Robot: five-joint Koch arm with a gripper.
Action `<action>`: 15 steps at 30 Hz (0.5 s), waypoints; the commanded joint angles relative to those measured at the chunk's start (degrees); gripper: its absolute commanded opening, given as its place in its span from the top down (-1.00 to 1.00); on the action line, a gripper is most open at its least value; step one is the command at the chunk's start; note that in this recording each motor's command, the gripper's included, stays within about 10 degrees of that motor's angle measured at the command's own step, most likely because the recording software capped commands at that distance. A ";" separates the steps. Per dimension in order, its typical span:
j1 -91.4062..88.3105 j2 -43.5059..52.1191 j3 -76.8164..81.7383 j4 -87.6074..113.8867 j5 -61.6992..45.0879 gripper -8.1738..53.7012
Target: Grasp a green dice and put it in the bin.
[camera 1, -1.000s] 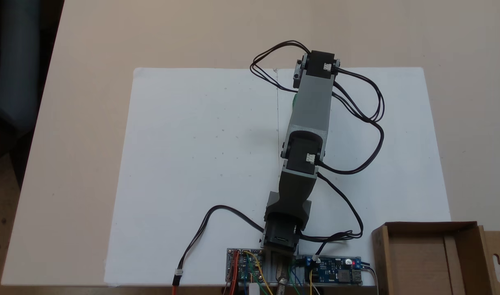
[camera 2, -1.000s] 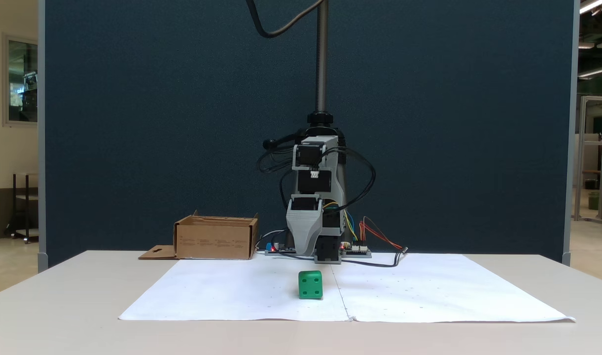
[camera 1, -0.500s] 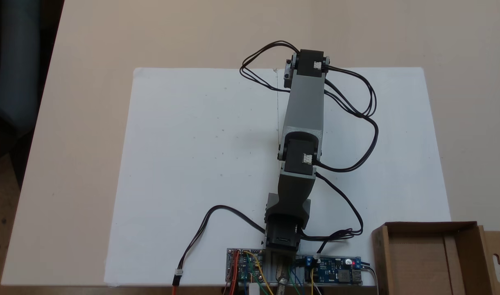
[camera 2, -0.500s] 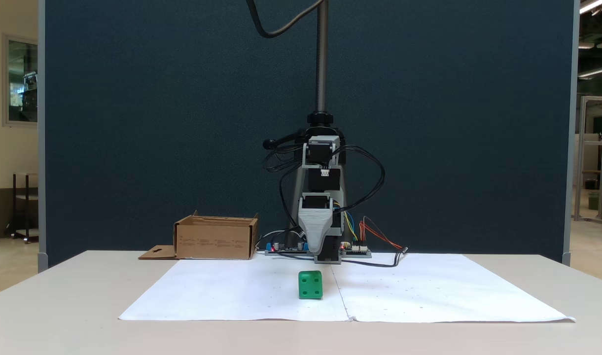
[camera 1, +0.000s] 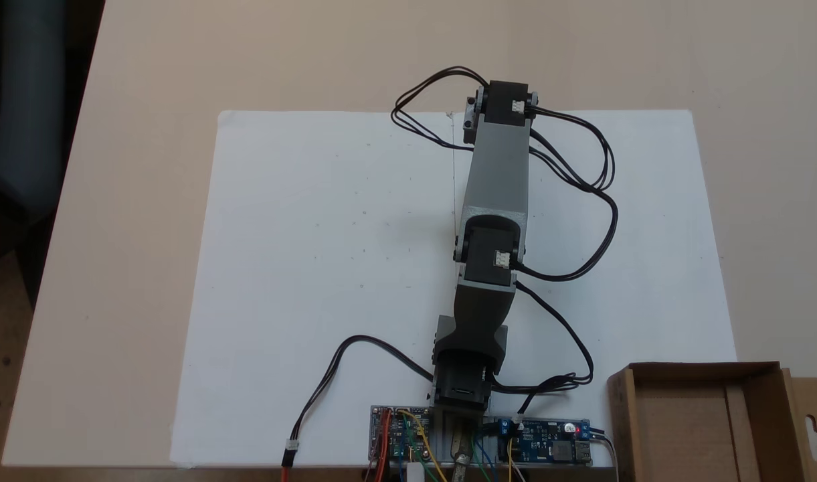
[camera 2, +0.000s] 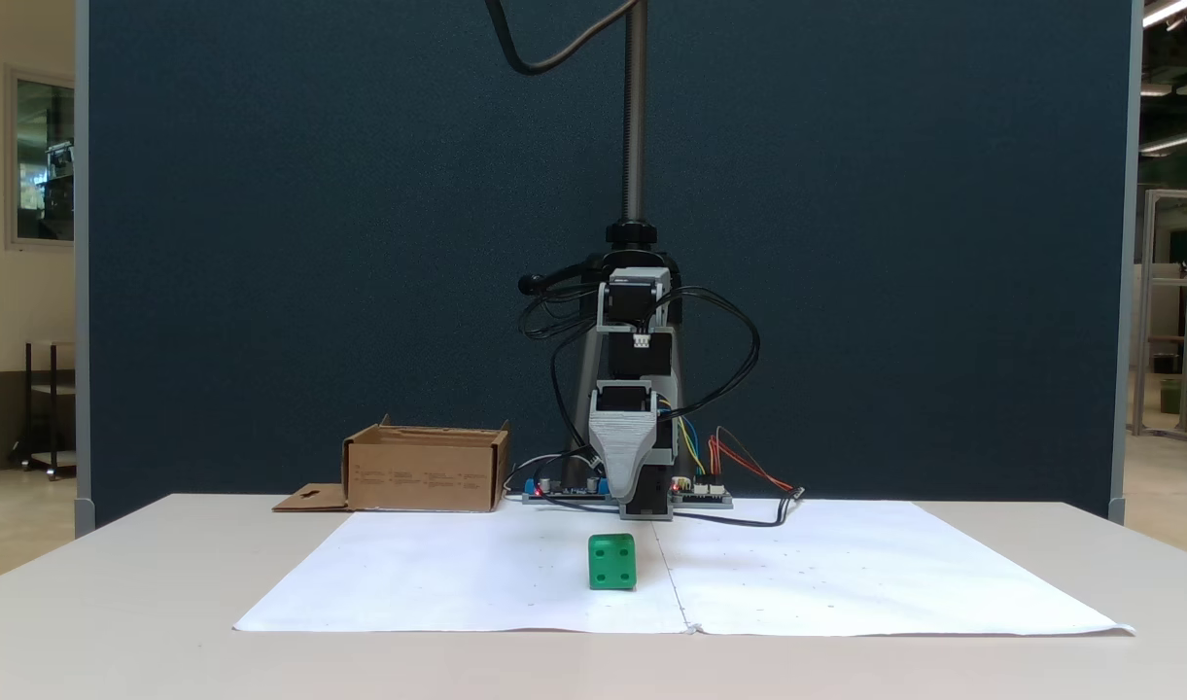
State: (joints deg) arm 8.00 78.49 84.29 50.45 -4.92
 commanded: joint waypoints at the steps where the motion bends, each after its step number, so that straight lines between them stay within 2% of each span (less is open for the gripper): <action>1: 0.26 2.02 -0.70 0.35 -4.48 -0.78; 15: 0.44 -2.29 -0.79 -2.20 -4.57 -0.78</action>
State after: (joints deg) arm 8.00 75.32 84.29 49.39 -4.92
